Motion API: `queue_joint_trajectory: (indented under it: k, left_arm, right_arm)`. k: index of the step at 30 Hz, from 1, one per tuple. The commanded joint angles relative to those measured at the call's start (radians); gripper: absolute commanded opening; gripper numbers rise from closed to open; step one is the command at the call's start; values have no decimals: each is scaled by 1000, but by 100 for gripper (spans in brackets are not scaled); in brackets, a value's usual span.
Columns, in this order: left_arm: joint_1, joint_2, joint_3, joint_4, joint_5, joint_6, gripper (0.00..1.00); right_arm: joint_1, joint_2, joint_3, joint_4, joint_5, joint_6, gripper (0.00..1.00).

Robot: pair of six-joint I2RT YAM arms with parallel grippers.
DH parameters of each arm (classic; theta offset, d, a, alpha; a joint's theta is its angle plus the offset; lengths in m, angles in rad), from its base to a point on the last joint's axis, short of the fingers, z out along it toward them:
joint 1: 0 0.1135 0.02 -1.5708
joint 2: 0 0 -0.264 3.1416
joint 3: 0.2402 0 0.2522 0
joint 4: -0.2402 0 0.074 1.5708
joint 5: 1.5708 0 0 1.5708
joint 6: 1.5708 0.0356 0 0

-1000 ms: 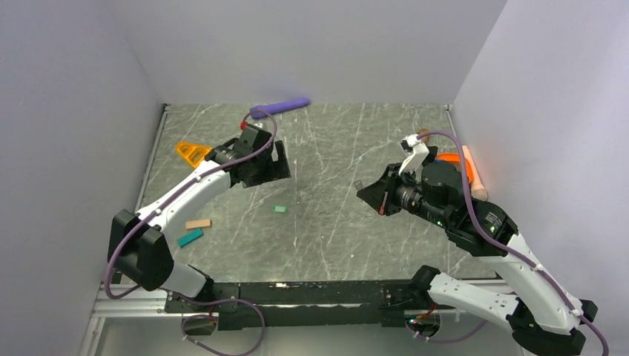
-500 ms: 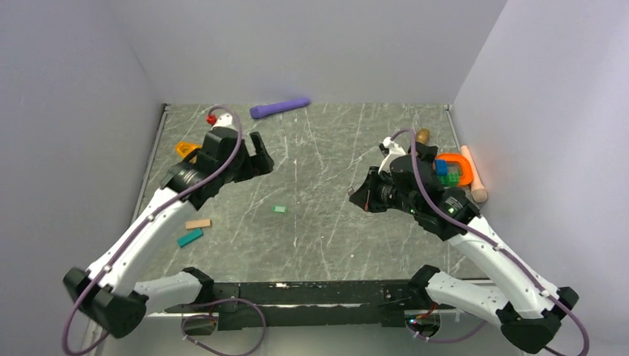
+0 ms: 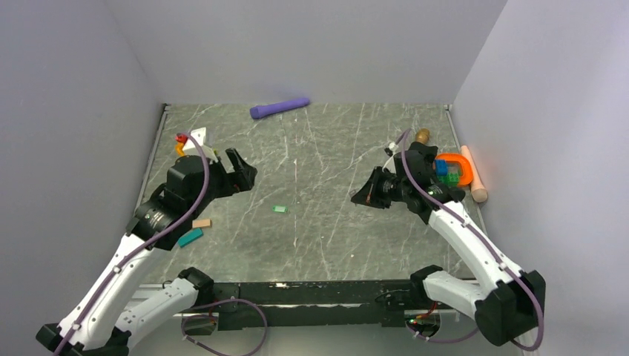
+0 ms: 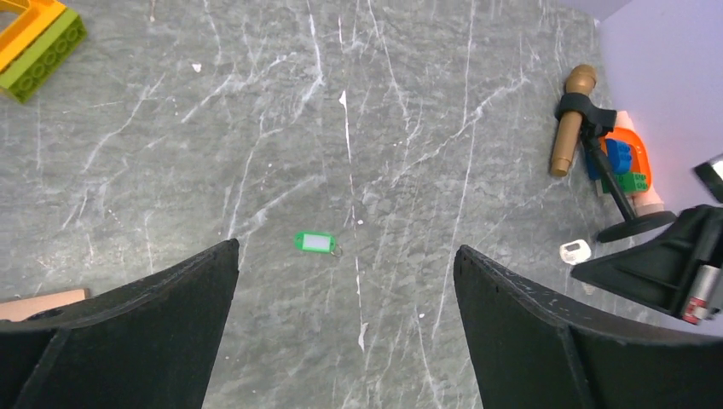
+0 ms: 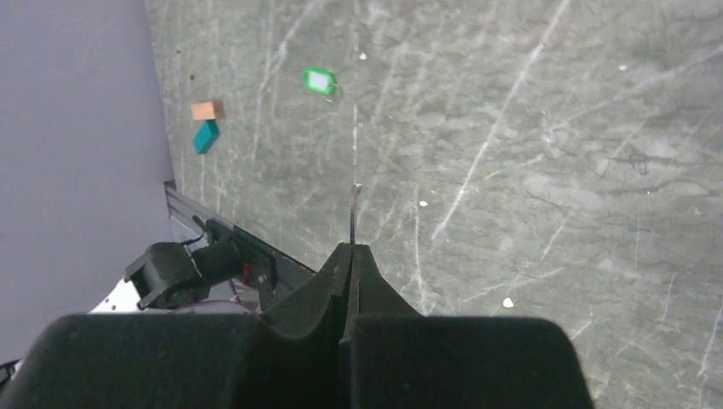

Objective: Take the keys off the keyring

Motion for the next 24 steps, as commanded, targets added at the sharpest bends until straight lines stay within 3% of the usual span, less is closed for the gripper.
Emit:
queue_joint_trajectory:
  k: [1, 17, 24]
  left_arm:
    - [4, -43, -13, 2, -44, 28, 99]
    - [4, -124, 6, -127, -110, 69, 99]
    - [4, -160, 6, -148, -148, 98, 99]
  right_arm:
    - [-41, 69, -50, 107, -83, 44, 0]
    - [-49, 485, 217, 76, -44, -71, 0]
    - [-49, 593, 288, 61, -61, -86, 0]
